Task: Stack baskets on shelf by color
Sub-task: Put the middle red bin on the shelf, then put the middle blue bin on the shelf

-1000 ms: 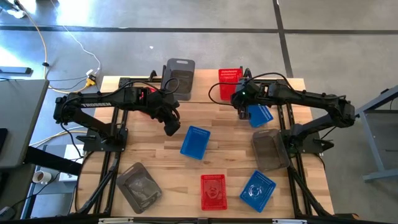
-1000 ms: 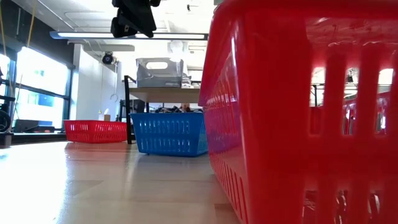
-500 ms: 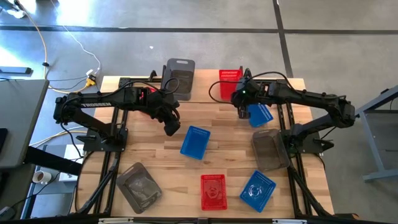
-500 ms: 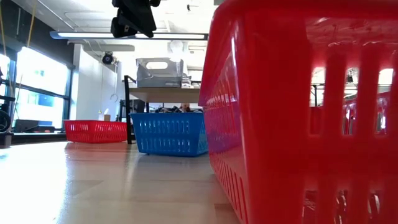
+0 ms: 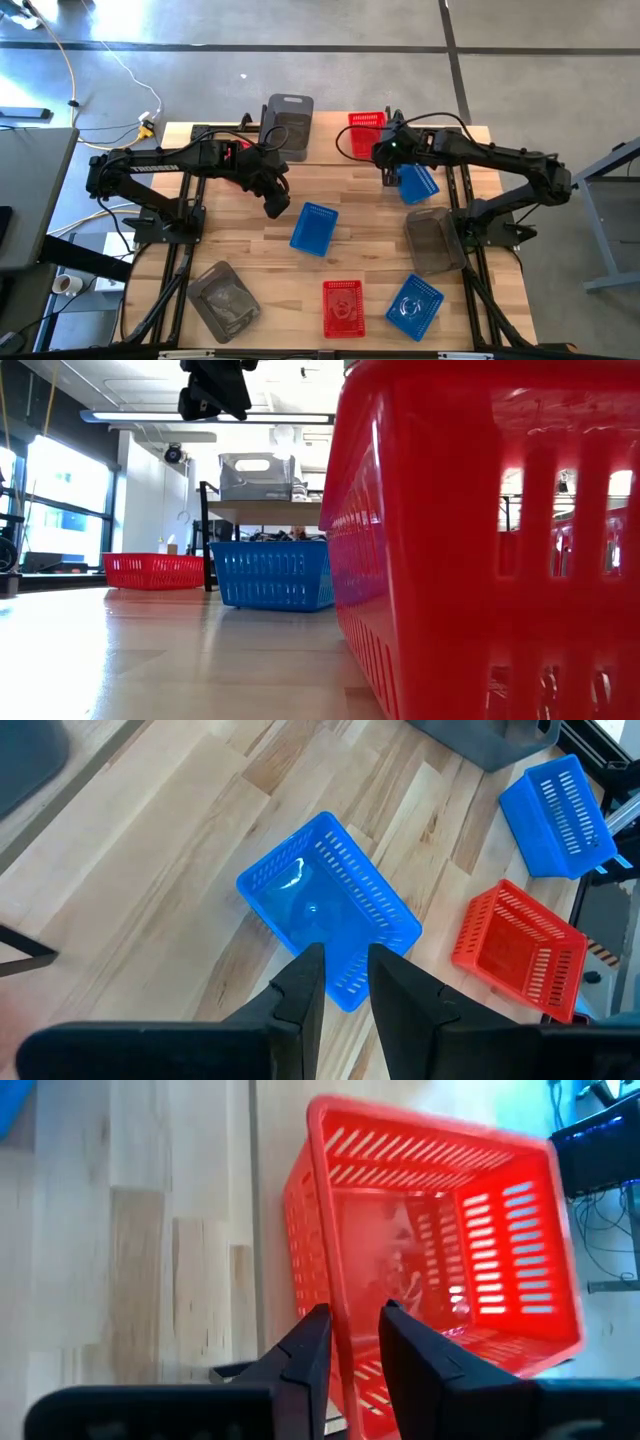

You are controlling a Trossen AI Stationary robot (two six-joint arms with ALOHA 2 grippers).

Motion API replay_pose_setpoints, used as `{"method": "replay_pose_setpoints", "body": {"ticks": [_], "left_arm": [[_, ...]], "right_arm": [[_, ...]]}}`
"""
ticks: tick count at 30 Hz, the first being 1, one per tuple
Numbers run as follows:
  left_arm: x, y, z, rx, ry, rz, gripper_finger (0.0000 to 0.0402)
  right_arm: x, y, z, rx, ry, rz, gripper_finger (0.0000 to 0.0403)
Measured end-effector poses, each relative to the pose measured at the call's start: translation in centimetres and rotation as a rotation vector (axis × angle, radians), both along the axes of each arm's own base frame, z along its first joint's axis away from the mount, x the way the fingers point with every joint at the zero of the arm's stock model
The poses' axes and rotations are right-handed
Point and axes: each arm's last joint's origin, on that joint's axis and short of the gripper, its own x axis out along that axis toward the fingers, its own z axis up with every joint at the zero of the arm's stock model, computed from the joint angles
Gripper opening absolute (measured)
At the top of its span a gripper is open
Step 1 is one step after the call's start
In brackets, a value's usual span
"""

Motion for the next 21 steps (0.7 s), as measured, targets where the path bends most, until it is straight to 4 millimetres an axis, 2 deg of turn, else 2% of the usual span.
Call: {"method": "replay_pose_setpoints", "body": {"ticks": [4,10,21], "left_arm": [[0.1,-0.6,0.0,0.000,0.000,-0.025,0.0071],[0.4,-2.7,0.0,0.005,-0.002,-0.103,0.0071],[0.6,-5.7,0.0,0.040,-0.003,-0.198,0.0071]], "right_arm": [[-0.1,0.0,0.8,0.008,-0.012,-0.013,0.0075],[-0.3,0.5,2.3,0.019,0.003,-0.007,0.0075],[0.0,2.0,5.9,0.064,-0.122,-0.043,0.0075]]}}
